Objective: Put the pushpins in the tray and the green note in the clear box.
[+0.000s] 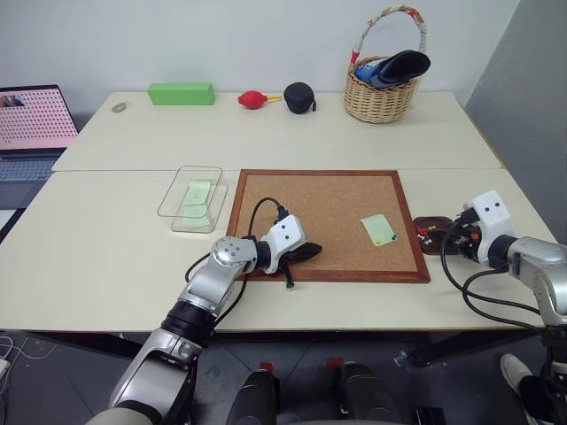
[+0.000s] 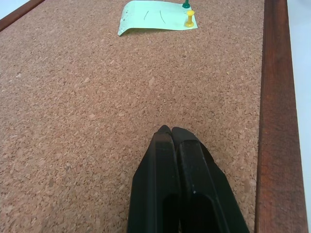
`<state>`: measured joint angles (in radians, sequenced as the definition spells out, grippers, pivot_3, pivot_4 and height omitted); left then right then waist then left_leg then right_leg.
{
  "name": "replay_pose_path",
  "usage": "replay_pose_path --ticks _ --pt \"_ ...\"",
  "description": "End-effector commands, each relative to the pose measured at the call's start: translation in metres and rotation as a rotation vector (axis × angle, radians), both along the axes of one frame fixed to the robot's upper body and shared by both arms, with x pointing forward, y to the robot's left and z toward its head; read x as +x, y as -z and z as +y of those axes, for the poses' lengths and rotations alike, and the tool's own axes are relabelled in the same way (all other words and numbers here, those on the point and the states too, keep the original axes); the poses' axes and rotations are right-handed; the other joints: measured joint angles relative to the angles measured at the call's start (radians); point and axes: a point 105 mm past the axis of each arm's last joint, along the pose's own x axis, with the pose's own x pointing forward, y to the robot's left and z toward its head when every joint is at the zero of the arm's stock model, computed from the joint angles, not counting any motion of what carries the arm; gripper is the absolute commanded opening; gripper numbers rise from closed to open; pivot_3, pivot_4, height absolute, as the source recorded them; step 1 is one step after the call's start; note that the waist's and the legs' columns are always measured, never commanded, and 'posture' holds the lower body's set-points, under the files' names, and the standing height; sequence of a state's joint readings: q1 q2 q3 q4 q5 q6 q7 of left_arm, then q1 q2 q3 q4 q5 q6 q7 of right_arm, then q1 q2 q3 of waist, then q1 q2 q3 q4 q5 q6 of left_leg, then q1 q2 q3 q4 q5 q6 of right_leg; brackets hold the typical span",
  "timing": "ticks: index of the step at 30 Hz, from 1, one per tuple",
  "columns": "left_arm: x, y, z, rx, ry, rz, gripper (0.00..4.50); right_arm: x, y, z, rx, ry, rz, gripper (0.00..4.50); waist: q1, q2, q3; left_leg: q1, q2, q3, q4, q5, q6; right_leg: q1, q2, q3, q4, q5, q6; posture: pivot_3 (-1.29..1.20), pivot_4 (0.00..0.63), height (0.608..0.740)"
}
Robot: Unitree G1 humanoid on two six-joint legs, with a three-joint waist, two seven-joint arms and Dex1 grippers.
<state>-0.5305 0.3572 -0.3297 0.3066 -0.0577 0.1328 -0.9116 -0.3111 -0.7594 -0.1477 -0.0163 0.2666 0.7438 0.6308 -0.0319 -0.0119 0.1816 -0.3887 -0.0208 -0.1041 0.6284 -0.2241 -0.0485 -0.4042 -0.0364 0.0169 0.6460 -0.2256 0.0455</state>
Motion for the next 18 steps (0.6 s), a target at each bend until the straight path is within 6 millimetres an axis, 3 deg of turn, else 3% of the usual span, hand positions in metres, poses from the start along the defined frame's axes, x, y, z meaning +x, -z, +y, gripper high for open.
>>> replay_pose_path --ticks 1,10,18 --pt "-0.002 0.033 0.014 0.105 -0.046 0.084 0.0 0.003 -0.021 -0.006 -0.023 0.007 -0.068 1.89 0.0 0.0 0.0 0.0 0.0 0.0 0.0 0.0 0.0 0.0 0.0 0.0 0.0 0.0 0.0 0.0 0.15 0.74" --pt "-0.002 0.034 0.013 0.103 -0.041 0.08 0.0 0.002 -0.009 -0.004 -0.127 -0.017 -0.072 1.89 0.001 0.0 -0.001 0.0 0.0 0.0 0.0 0.0 0.0 0.0 0.0 0.0 0.0 0.0 0.0 0.0 0.15 0.74" --pt "-0.002 0.034 0.012 0.102 -0.04 0.077 0.0 0.004 -0.01 -0.004 -0.136 -0.008 -0.094 1.89 0.002 0.0 -0.001 0.0 0.0 0.0 0.0 0.0 0.0 0.0 0.0 0.0 0.0 0.0 0.0 0.0 0.15 0.74"
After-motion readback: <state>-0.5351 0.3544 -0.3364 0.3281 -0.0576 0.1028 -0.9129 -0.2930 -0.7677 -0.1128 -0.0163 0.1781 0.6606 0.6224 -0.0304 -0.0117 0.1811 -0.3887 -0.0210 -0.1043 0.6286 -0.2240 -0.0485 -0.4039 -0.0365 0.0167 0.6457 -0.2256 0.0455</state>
